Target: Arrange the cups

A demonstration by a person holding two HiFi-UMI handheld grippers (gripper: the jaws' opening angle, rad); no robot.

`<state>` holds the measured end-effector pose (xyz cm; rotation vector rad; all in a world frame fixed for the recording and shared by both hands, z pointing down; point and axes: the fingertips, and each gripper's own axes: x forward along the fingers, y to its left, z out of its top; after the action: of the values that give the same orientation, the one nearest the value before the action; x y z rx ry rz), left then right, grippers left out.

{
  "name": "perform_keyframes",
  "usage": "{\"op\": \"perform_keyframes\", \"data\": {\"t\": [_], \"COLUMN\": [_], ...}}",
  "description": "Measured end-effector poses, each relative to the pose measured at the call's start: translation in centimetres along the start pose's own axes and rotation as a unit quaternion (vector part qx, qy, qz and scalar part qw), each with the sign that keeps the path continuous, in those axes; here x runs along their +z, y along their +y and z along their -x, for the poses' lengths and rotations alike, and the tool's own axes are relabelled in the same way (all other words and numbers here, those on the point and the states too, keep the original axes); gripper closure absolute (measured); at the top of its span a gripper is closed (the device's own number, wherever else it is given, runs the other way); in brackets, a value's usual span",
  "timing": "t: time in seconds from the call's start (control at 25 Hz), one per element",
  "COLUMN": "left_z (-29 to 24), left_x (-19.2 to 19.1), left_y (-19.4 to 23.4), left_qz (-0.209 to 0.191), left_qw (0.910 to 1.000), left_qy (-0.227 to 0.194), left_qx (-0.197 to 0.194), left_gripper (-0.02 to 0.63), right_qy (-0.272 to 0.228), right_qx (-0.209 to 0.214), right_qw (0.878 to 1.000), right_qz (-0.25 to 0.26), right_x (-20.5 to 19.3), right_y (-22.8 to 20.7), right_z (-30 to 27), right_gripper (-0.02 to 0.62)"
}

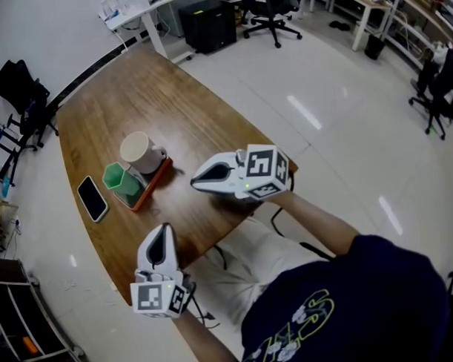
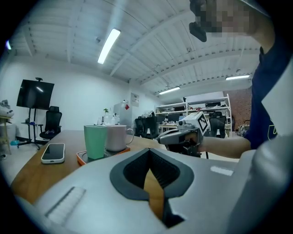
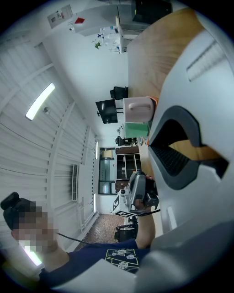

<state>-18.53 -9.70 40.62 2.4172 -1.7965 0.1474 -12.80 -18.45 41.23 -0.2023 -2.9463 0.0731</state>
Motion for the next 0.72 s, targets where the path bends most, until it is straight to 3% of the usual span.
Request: {"op": "perform_keyframes", "data": {"t": [0.36,0.72], "left_z": [0.9,1.0], "left_x": [1.0,1.5], "left_y": [-0.8,-2.1], "left_qz": [-0.057,-0.053], "left_qw": [0.9974,0.9972], "left_qy": [-0.042,-0.052], "left_qx": [0.012,-0.009], "left_gripper": [0.601,0.601], "right_qy": [0.002,0.000], "right_qx": [-0.011,-0.010], "right_qw": [1.000,1.000], "right_qz": [-0.004,-0.007], "right_x": [0.5,0.6], "right_y": [-0.2,-0.1], "right_z": [0.0,0.0], "right_gripper": [0.600,0.600]}}
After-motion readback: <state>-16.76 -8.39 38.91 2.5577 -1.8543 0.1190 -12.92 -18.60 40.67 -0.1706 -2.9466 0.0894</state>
